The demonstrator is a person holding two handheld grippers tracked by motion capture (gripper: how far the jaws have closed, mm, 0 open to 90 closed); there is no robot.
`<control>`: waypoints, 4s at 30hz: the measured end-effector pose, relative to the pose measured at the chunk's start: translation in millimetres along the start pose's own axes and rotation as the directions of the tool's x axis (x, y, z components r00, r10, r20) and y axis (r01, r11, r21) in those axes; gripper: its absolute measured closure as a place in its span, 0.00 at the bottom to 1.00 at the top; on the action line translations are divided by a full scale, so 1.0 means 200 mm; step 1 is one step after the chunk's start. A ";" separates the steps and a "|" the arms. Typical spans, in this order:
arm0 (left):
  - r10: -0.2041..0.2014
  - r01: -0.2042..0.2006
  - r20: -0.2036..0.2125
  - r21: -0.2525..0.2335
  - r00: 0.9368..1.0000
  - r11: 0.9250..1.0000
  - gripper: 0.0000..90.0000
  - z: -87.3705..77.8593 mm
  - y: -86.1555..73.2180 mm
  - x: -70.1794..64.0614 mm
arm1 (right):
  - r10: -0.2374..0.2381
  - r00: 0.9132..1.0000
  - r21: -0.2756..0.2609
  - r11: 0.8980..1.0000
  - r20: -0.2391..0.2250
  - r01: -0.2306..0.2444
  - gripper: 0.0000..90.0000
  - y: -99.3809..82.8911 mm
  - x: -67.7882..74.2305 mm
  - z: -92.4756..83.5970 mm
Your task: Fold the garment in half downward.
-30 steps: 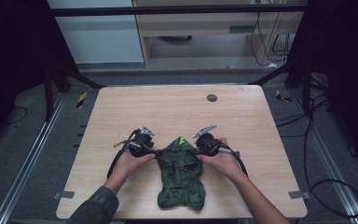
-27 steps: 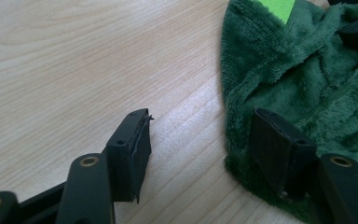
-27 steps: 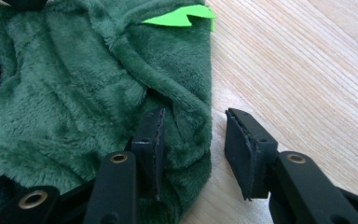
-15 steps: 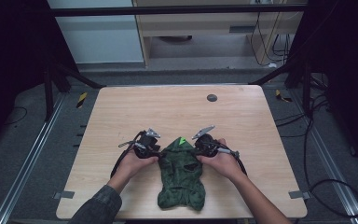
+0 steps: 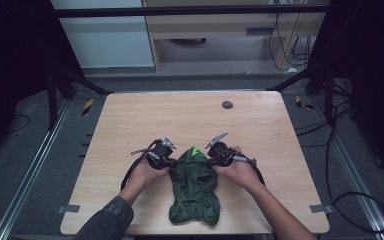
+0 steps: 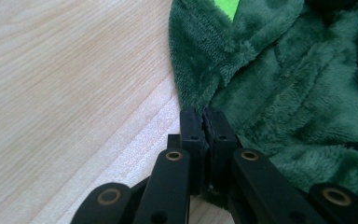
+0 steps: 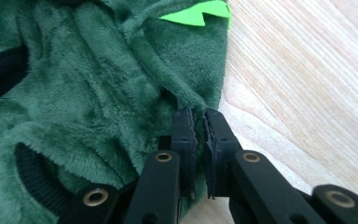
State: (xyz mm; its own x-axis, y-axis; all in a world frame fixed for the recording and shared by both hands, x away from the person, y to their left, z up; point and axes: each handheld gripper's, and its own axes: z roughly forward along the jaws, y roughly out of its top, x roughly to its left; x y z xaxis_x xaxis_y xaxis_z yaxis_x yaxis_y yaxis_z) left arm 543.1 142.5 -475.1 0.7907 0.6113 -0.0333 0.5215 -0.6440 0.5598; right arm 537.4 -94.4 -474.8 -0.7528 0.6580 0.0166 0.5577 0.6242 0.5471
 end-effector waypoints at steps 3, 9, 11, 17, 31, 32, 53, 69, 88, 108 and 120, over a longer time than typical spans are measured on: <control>0.008 -0.008 0.000 0.004 1.000 1.000 0.97 -0.02 0.01 0.00 | -0.010 1.000 0.001 1.000 -0.001 0.010 0.93 0.01 0.00 -0.02; 0.029 -0.029 0.001 0.006 1.000 1.000 0.98 -0.05 0.04 0.01 | -0.033 0.999 0.009 0.999 -0.005 0.033 0.93 0.03 0.00 -0.06; 0.038 -0.038 -0.003 0.005 0.999 0.999 0.98 -0.06 0.05 0.00 | -0.037 0.999 0.009 0.999 -0.004 0.037 0.93 0.04 0.01 -0.07; 0.049 -0.049 -0.010 -0.009 0.999 0.999 0.98 -0.10 0.08 0.00 | -0.058 0.998 -0.001 0.998 -0.002 0.058 0.93 0.07 0.01 -0.12; 0.080 -0.081 -0.032 -0.037 0.996 0.996 0.98 -0.21 0.19 0.01 | -0.098 0.995 -0.020 0.995 0.014 0.099 0.94 0.15 0.00 -0.25; 0.083 -0.084 -0.034 -0.038 0.996 0.996 0.98 -0.22 0.20 0.01 | -0.105 0.994 -0.023 0.994 0.016 0.105 0.94 0.16 0.00 -0.26; 0.087 -0.093 -0.090 -0.070 0.992 0.993 0.98 -0.32 0.25 0.04 | -0.144 0.989 -0.055 0.988 0.040 0.146 0.94 0.28 -0.01 -0.33; 0.081 -0.092 -0.116 -0.092 0.990 0.991 0.98 -0.35 0.29 0.06 | -0.149 0.987 -0.069 0.986 0.060 0.153 0.95 0.34 -0.06 -0.35; 0.073 -0.087 -0.117 -0.118 0.990 0.989 0.98 -0.37 0.32 0.06 | -0.154 0.985 -0.088 0.983 0.073 0.160 0.95 0.35 -0.08 -0.38; 0.041 -0.057 -0.118 -0.137 0.992 0.989 0.98 -0.38 0.35 0.11 | -0.157 0.983 -0.086 0.982 0.100 0.166 0.95 0.40 -0.10 -0.36; 0.043 -0.066 -0.155 -0.146 0.987 0.987 0.98 -0.37 0.38 0.13 | -0.121 0.987 -0.109 0.985 0.101 0.132 0.95 0.45 -0.16 -0.36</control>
State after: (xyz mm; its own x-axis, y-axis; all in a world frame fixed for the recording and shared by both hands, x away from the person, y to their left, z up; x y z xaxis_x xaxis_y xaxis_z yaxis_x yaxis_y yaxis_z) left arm 579.0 143.7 -371.8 0.7533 0.6467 0.1197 0.4152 -0.6088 0.6760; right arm 586.3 -89.0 -365.8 -0.7755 0.6167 -0.1348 0.4118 0.6561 0.6324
